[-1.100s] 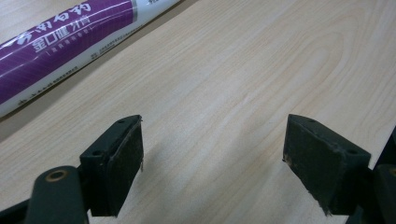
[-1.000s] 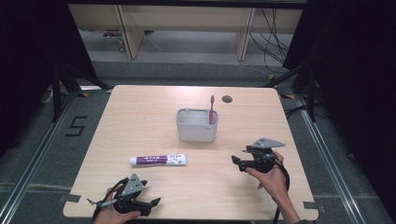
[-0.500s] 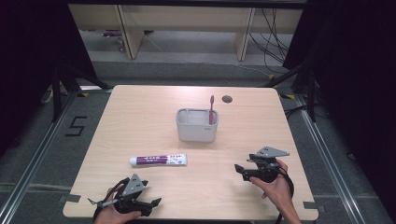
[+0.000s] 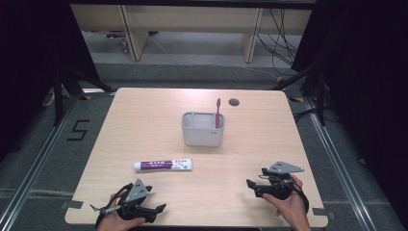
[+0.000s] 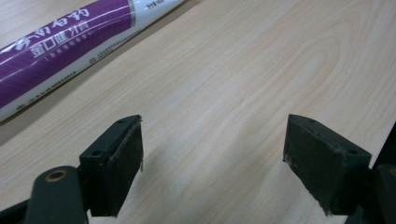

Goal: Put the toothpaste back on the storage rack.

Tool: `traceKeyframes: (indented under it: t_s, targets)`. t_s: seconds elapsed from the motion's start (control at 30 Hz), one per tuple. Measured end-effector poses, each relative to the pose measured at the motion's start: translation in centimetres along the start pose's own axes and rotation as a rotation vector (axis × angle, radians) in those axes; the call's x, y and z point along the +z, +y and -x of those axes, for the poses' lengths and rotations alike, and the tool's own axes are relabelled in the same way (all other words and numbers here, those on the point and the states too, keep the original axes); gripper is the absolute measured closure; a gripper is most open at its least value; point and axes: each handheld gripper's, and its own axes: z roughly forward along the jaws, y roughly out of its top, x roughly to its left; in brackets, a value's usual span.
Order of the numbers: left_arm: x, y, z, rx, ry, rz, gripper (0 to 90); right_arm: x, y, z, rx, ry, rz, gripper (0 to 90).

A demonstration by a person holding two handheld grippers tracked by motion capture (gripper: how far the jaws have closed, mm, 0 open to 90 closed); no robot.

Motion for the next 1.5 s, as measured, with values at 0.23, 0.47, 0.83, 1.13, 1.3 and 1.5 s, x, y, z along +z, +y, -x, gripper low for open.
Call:
traceKeyframes:
  t_s: [0.23, 0.47, 0.83, 1.13, 1.3, 1.5]
  targets:
    - [0.0, 0.0, 0.1, -0.024, -0.014, 0.021, 17.9, -0.5, -0.9, -0.1, 0.011, 0.009, -0.019, 23.7]
    - [-0.2, 0.0, 0.0, -0.038, -0.006, 0.042, 17.0, -0.8, -1.4, 0.0, 0.005, 0.003, -0.024, 23.8]
    - [-0.4, 0.0, 0.1, 0.013, 0.048, 0.034, 16.8, -0.8, -1.5, -0.5, 0.042, -0.001, -0.045, 24.0]
    - [-0.8, 1.2, -0.4, 0.060, 0.084, 0.025, 17.5, -0.7, -1.4, -0.3, 0.002, 0.003, -0.035, 24.2]
    - [-1.1, 1.9, -1.2, 0.068, 0.113, 0.031, 18.1, -0.7, -1.4, -0.2, -0.005, -0.001, -0.029, 24.4]
    - [-0.9, 2.8, -2.1, 0.083, 0.125, 0.023, 18.1, -0.6, -1.4, -0.3, 0.000, 0.006, -0.034, 24.4]
